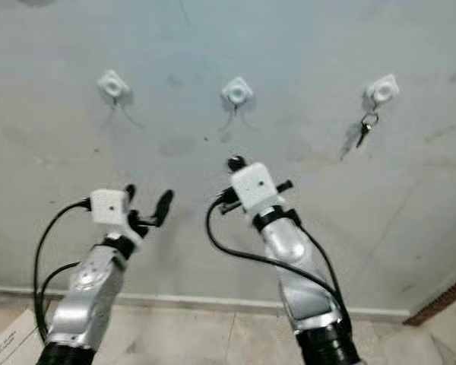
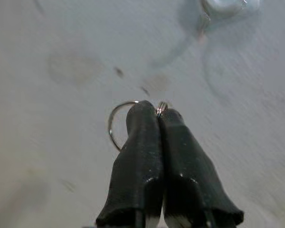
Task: Hang keys on a hook
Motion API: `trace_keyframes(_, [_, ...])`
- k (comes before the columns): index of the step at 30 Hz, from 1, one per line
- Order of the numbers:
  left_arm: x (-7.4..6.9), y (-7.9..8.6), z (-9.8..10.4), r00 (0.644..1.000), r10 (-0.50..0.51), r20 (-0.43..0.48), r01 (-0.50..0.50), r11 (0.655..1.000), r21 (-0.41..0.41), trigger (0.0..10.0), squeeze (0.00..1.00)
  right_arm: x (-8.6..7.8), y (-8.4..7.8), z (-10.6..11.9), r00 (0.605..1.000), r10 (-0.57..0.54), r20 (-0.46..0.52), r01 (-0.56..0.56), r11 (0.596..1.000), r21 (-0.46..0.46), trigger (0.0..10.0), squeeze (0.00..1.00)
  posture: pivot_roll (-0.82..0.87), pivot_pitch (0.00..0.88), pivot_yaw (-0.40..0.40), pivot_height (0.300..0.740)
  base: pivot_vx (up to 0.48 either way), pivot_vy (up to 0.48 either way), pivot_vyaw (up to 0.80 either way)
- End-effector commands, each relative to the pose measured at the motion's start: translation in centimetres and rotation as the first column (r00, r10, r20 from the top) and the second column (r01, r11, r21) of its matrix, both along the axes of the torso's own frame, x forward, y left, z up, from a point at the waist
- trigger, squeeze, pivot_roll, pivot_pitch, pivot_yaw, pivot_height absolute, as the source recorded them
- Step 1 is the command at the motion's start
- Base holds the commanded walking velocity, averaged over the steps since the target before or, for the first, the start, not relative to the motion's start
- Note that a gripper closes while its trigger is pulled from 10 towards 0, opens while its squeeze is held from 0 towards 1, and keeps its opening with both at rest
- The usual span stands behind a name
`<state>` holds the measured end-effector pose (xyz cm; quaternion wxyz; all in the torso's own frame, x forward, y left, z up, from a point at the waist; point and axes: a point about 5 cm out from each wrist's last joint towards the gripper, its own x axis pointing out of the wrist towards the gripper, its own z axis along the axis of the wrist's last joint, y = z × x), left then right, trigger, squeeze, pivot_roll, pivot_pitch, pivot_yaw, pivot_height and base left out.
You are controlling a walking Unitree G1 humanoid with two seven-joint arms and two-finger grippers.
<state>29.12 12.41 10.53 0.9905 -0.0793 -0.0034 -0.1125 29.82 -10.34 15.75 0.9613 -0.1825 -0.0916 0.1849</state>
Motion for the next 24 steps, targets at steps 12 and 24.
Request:
trace_keyframes(12, [-3.0,1.3,-0.5,0.999,0.015,-0.038,-0.013,0.999,0.048,10.0,0.00,-3.2,-3.0,-2.0,0.995,-0.055,-0.084,0.054,0.999,-0.004,10.0,0.00,-0.04,0.000,0.055,0.740,0.205,0.000,0.00])
trace_keyframes(24, [-5.1,2.2,-0.3,0.997,0.028,-0.074,-0.022,0.996,0.089,10.0,0.00,-4.4,-3.4,-2.1,0.993,-0.045,-0.111,0.045,0.999,-0.001,10.0,0.00,-0.02,0.013,0.057,0.740,0.000,0.000,0.00])
